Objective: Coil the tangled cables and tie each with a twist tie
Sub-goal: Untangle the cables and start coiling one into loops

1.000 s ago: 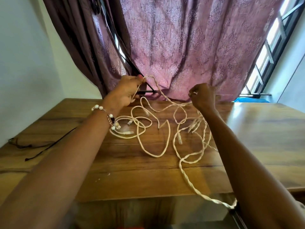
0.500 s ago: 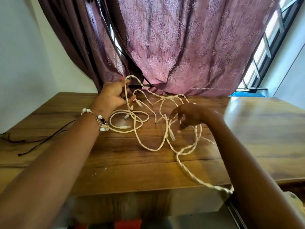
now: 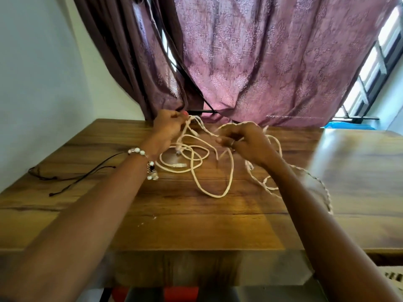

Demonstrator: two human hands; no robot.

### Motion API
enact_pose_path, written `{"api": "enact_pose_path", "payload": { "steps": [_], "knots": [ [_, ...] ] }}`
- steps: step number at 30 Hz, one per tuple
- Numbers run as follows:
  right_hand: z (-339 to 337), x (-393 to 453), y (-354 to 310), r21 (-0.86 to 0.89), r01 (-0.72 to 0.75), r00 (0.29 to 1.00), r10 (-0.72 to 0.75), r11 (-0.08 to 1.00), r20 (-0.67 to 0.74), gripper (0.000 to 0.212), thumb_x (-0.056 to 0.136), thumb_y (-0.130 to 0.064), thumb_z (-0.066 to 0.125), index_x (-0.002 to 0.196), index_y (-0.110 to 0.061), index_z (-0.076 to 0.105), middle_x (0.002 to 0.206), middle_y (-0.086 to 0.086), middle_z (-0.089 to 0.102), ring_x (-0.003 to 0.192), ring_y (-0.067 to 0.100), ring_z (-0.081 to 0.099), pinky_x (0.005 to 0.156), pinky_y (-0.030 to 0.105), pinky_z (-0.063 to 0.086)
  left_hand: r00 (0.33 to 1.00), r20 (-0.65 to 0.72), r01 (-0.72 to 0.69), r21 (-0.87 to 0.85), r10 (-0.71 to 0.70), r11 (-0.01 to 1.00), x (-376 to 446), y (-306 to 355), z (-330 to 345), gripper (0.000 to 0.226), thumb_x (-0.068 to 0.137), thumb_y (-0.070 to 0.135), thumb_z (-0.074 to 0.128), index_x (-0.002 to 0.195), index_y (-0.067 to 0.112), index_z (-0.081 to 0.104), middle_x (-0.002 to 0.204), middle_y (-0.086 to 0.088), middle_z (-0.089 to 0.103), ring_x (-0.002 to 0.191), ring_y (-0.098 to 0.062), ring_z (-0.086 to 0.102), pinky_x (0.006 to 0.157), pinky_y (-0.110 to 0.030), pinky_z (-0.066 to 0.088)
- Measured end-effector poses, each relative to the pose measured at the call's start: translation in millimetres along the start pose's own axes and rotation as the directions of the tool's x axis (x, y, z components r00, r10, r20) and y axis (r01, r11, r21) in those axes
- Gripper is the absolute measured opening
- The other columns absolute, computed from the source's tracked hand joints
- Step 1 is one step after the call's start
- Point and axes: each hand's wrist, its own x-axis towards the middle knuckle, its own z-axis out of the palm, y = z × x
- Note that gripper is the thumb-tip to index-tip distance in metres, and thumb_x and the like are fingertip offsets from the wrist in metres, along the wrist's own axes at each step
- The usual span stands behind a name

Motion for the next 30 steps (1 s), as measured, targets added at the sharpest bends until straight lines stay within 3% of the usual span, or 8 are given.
{"api": "enact_pose_path", "payload": {
  "steps": [5,8,11,14,18,24,26,30],
  "knots": [
    [71.7,-6.5,-34.5,-0.166,-0.142,0.968,0.172,0.976,0.180,0.046,0.068,-0.054,0.076,0.079,-0.009,0.067,0.078,0.006,0.067,0.075,0.022,0.062,0.067,0.033,0.051,0.983,-0.182,0.024,0.122,-0.001,0.992,-13.2,-13.3,-19.4,0.022,0.088,0.030,0.064,0.083,0.010,0.072,0.082,-0.009,0.071,0.073,-0.018,0.061,0.077,-0.037,0.052],
    [98.6,-2.8,-21.9,-0.226,-0.241,0.945,0.281,0.944,0.165,0.028,0.072,-0.035,0.077,0.087,-0.013,0.068,0.090,0.004,0.068,0.088,0.023,0.063,0.075,0.036,0.053,0.985,-0.171,0.065,0.213,-0.029,0.975,-26.5,-25.3,-38.3,0.021,0.088,0.031,0.065,0.091,0.011,0.072,0.090,-0.006,0.070,0.082,-0.017,0.061,0.077,-0.035,0.049],
    [95.2,1.6,-17.1,-0.020,-0.301,0.946,0.301,0.953,0.121,0.005,0.067,-0.019,0.065,0.069,-0.016,0.069,0.075,0.001,0.070,0.077,0.021,0.066,0.071,0.040,0.056,0.997,-0.015,0.077,0.226,-0.075,0.971,-40.6,-30.0,-52.3,0.025,0.088,0.034,0.065,0.100,0.013,0.069,0.092,0.000,0.066,0.083,-0.011,0.057,0.074,-0.026,0.043],
    [70.0,5.8,-35.0,0.282,-0.311,0.948,0.316,0.908,0.029,0.024,0.080,0.001,0.056,0.064,-0.013,0.064,0.067,0.002,0.067,0.057,0.013,0.061,0.058,0.036,0.054,0.985,0.131,0.093,0.165,-0.115,0.982,-52.8,-31.5,-61.4,0.029,0.085,0.042,0.065,0.099,0.017,0.066,0.094,0.000,0.068,0.087,-0.014,0.061,0.078,-0.032,0.048],
    [25.0,16.6,-64.4,0.544,-0.222,0.949,0.306,0.810,-0.069,0.025,0.091,0.005,0.049,0.075,-0.003,0.066,0.062,0.007,0.060,0.040,0.009,0.042,0.038,0.019,0.030,0.932,0.359,0.001,0.149,-0.055,0.989,-60.9,-39.9,-59.1,0.027,0.072,0.024,0.080,0.097,0.022,0.072,0.103,0.000,0.071,0.095,-0.018,0.067,0.081,-0.036,0.055],
    [-21.9,40.1,-92.4,0.643,-0.118,0.959,0.254,0.756,-0.123,0.015,0.091,-0.002,0.057,0.082,0.006,0.066,0.058,0.008,0.060,0.038,0.010,0.037,0.045,0.021,0.029,0.942,0.308,-0.151,0.038,0.132,0.988,-50.5,-38.6,-35.6,0.037,0.074,0.014,0.079,0.108,0.014,0.064,0.103,0.003,0.066,0.093,-0.009,0.063,0.080,-0.025,0.053],
    [-37.2,47.2,-97.5,0.672,-0.077,0.948,0.262,0.737,-0.179,0.015,0.090,0.002,0.057,0.077,0.004,0.065,0.058,0.011,0.062,0.038,0.012,0.035,0.045,0.022,0.028,0.915,0.386,-0.252,0.327,0.114,0.911,-48.4,-42.4,-32.3,0.054,0.071,0.027,0.082,0.120,0.019,0.060,0.113,0.004,0.060,0.100,-0.012,0.057,0.087,-0.033,0.050],
    [-60.7,59.1,-99.1,0.674,-0.009,0.912,0.283,0.739,-0.298,0.015,0.087,0.005,0.056,0.074,0.003,0.062,0.062,0.017,0.064,0.036,0.010,0.037,0.041,0.017,0.024,0.897,0.400,-0.438,0.757,0.187,0.485,-51.3,-56.3,-28.7,0.035,0.073,0.046,0.075,0.107,0.036,0.069,0.117,0.003,0.057,0.113,-0.020,0.052,0.095,-0.046,0.040]
  ]
}}
